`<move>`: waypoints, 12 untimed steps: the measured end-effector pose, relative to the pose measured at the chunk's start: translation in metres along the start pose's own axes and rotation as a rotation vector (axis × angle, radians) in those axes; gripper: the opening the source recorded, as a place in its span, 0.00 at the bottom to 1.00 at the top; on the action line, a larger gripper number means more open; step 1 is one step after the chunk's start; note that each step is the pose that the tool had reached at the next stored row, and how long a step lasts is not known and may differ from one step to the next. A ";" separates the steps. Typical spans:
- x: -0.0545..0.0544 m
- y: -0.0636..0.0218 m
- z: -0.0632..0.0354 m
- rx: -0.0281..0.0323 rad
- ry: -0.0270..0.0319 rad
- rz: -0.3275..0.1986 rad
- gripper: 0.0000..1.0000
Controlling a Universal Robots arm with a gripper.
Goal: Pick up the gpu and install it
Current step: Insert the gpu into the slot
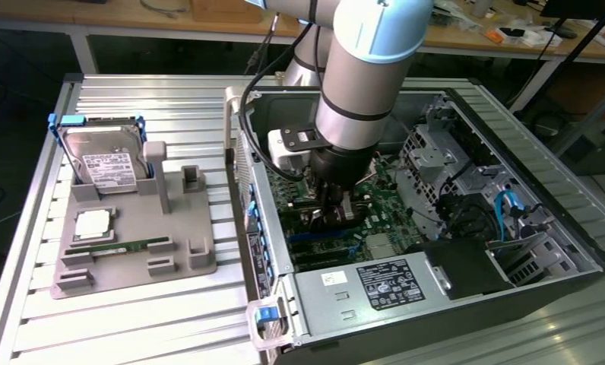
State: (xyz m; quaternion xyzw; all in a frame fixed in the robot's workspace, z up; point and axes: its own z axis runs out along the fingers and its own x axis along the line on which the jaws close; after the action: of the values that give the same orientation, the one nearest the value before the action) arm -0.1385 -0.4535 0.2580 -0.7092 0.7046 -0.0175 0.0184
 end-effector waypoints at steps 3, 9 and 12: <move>0.000 0.0000 0.0000 -0.0009 -0.0001 0.000 0.28; 0.000 -0.0002 0.0000 -0.0124 -0.0003 0.000 0.28; 0.000 -0.0008 0.0002 -0.0184 -0.0006 0.000 0.28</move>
State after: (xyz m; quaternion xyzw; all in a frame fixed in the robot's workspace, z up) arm -0.1377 -0.4535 0.2579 -0.7094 0.7046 -0.0108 0.0121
